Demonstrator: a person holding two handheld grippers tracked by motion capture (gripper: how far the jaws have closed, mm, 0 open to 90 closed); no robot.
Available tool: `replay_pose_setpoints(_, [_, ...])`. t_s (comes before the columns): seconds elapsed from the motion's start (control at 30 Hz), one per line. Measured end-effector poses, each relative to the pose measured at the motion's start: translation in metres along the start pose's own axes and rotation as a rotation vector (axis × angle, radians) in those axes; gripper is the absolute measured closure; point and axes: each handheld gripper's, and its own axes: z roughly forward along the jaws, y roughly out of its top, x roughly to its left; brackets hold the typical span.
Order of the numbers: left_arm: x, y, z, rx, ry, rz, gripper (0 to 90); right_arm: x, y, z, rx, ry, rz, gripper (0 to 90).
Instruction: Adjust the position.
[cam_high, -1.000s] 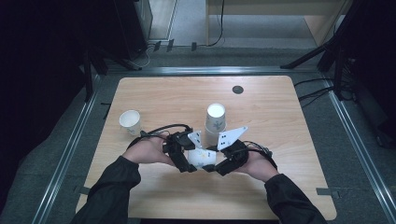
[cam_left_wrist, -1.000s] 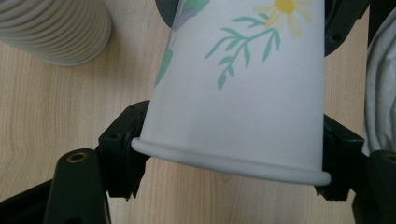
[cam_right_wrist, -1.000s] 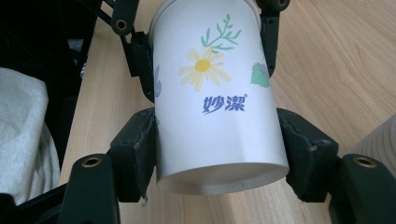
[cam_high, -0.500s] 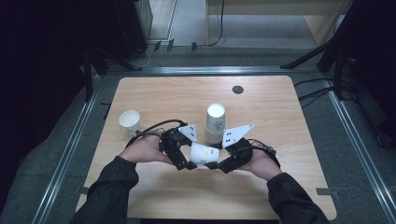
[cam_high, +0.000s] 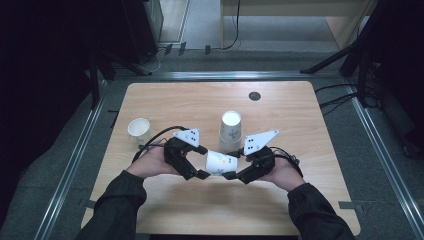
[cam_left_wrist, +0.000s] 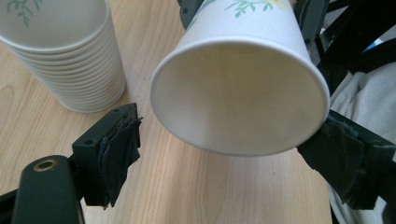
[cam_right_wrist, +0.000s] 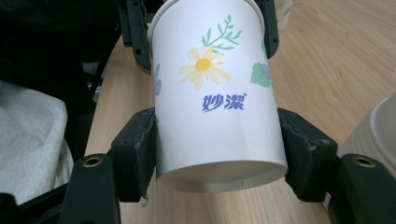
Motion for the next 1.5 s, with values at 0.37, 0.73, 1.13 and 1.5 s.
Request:
replay_pose_setpoints(0.37, [-0.006, -0.004, 0.011, -0.044, -0.017, -0.004, 15.5, 0.000, 0.004, 0.006, 0.005, 0.050, -0.007, 35.1])
replay_pose_setpoints(0.73, [-0.009, -0.007, 0.008, -0.040, -0.014, 0.008, 25.1, -0.002, 0.007, 0.012, 0.018, 0.082, 0.002, 35.2])
replay_pose_setpoints(1.13, [-0.009, -0.001, -0.023, 0.001, 0.061, -0.003, 25.5, -0.005, 0.005, 0.011, 0.036, 0.038, 0.038, 26.2])
replay_pose_setpoints(1.5, [-0.016, 0.014, -0.019, 0.191, 0.132, 0.031, 25.4, -0.003, 0.004, 0.021, 0.084, 0.009, 0.000, 25.9])
